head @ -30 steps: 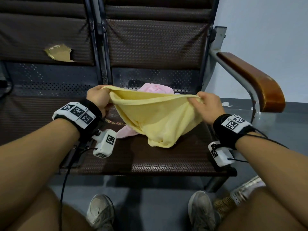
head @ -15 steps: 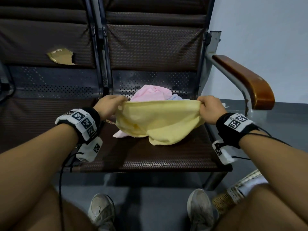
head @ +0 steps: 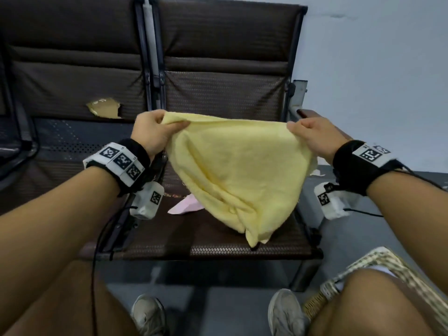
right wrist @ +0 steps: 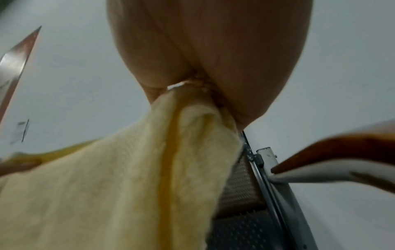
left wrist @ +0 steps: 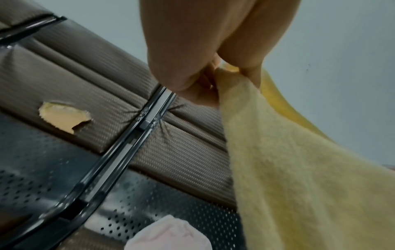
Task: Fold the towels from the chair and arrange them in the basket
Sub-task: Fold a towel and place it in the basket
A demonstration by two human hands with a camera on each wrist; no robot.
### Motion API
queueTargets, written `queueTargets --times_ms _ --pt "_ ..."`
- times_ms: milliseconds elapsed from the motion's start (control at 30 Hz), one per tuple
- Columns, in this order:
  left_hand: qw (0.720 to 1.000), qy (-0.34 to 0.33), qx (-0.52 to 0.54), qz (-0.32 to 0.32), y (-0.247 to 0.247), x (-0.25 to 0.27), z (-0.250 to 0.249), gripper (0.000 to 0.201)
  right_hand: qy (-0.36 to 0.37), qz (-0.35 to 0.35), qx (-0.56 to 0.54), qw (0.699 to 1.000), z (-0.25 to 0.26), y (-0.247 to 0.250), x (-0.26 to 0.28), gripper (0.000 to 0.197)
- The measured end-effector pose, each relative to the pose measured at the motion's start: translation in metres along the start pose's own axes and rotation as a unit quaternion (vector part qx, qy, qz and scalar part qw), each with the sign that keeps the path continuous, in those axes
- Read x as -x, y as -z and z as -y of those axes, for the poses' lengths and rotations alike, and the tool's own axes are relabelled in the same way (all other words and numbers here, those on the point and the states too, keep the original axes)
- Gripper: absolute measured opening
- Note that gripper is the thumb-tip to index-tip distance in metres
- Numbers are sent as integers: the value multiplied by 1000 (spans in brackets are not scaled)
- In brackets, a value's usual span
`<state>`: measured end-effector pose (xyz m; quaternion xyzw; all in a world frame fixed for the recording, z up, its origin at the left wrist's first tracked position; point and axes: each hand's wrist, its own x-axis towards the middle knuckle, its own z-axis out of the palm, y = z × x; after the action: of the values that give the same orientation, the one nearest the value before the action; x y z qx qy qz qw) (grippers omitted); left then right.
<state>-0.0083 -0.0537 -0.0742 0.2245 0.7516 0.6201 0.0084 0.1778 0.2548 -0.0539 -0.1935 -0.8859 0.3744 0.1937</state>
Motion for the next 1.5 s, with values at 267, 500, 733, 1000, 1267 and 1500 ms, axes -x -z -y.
queueTargets --times_ms 267,500,733,1000,1267,1500 --pt "994 40 -27 -94 -2 -13 -39 56 -18 -13 -49 999 54 21 1 39" --pt "994 73 83 -19 -67 19 -66 37 -55 59 -136 987 95 -20 17 41" --pt "973 83 138 166 -91 55 -92 27 -100 112 -225 963 110 -35 29 24" --pt "976 103 119 151 -70 31 -62 50 -19 257 -197 946 109 -26 34 35" --pt "981 79 87 154 -59 -5 -49 33 -6 190 61 980 81 -15 -2 28" --pt "999 -25 33 22 -68 -42 -68 23 49 -63 76 994 75 -9 -40 23"
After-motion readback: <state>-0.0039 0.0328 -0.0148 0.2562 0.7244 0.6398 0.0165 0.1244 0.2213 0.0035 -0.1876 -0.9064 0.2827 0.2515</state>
